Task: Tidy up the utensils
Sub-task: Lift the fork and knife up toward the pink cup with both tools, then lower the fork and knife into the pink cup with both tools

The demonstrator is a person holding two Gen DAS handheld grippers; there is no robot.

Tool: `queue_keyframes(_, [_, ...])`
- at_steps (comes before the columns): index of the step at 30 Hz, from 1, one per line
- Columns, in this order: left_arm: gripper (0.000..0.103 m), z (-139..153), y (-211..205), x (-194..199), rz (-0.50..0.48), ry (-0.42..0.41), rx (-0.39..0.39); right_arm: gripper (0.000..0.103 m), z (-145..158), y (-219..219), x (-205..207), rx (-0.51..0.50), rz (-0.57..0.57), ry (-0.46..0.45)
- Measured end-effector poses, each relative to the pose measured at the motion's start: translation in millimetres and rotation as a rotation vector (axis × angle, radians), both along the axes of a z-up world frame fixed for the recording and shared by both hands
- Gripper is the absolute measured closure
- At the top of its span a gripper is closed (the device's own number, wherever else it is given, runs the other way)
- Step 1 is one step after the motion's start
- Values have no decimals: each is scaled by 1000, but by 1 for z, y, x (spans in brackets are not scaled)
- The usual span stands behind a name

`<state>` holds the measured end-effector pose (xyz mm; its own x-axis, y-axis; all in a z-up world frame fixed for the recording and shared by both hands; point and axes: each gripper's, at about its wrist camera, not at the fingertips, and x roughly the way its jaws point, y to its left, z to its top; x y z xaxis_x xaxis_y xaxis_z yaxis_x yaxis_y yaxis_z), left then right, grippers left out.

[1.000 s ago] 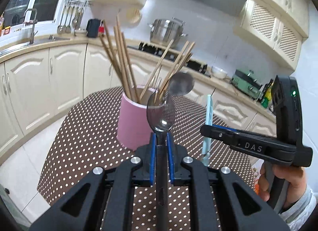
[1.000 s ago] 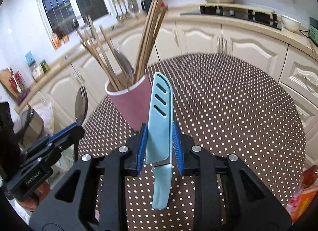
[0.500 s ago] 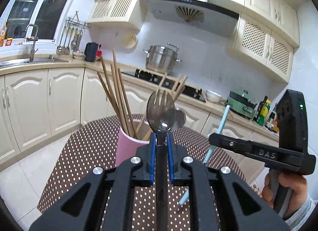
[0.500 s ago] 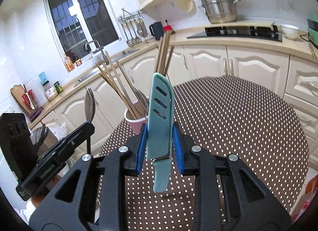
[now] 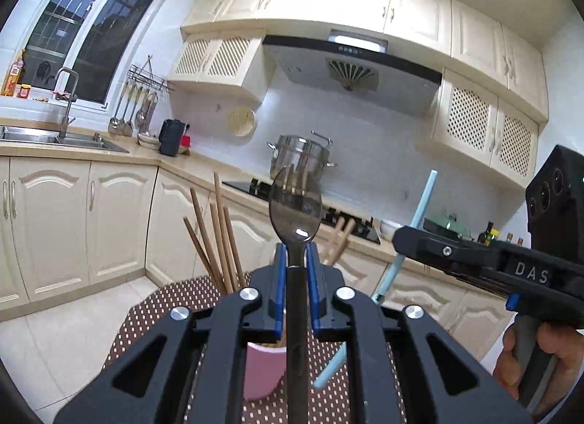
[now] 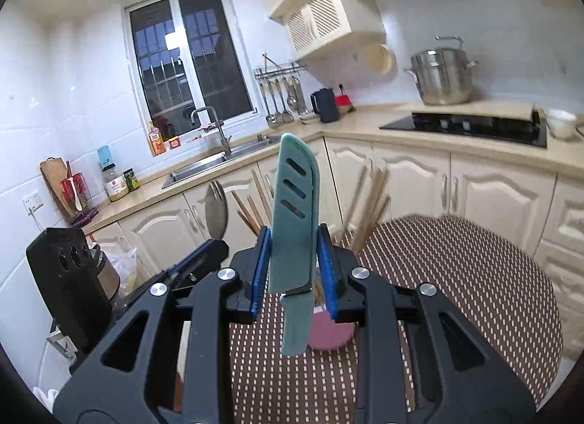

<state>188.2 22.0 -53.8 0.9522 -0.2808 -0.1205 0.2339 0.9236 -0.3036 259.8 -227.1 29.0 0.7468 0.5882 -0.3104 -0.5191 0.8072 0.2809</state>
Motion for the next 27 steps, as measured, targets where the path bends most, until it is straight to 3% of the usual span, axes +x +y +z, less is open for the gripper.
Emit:
queue_keyframes(11, [92,3,7,33,32,-62,-76,77,-1,38,36,-40,-34,-68])
queue_keyframes(16, [92,-3,5,52,48,-72,-95,77,-12,44,47,-99,-42,-61])
queue_keyframes(27, [92,-25,-6,76,72,-96,-89,77,-33,31,59,-119,-40,-17])
